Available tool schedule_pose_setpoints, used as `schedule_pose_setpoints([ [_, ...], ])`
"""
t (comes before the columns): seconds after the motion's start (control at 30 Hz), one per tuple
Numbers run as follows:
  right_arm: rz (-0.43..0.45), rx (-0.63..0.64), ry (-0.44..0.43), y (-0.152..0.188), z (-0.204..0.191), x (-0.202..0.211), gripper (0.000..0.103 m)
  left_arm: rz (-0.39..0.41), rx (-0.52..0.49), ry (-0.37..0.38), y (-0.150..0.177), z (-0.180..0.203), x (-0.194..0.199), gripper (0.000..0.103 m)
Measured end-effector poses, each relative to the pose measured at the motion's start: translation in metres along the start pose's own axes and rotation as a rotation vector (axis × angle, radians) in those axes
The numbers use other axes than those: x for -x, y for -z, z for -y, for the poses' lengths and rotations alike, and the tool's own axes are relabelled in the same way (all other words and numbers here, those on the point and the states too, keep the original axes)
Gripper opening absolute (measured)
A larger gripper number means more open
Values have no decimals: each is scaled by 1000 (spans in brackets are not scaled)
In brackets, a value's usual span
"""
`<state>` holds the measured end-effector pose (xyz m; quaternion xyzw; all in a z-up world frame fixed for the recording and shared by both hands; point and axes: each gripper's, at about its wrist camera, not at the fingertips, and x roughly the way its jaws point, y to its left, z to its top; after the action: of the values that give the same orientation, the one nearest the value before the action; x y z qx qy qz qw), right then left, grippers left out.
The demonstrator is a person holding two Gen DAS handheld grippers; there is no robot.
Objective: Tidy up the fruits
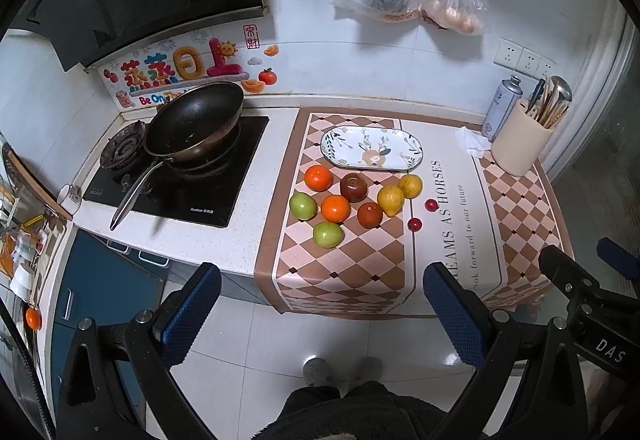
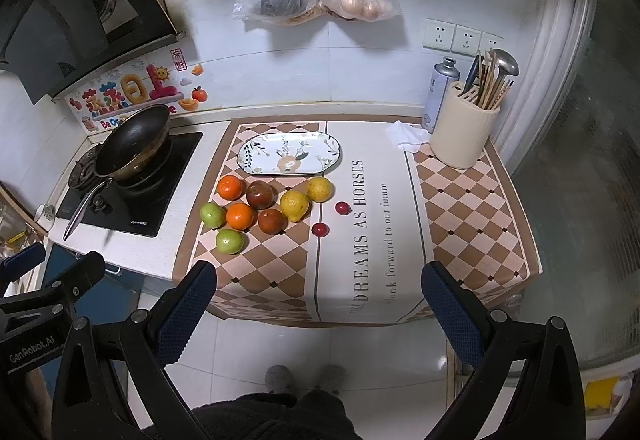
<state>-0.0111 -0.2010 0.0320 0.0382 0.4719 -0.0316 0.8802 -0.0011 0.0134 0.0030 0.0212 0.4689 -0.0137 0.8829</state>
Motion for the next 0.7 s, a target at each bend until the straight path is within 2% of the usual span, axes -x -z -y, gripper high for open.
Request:
schedule_pose_setpoints([
  [0.7, -1, -2, -3, -1, -2, -2, 103, 0, 2, -2, -4, -3, -4, 103],
])
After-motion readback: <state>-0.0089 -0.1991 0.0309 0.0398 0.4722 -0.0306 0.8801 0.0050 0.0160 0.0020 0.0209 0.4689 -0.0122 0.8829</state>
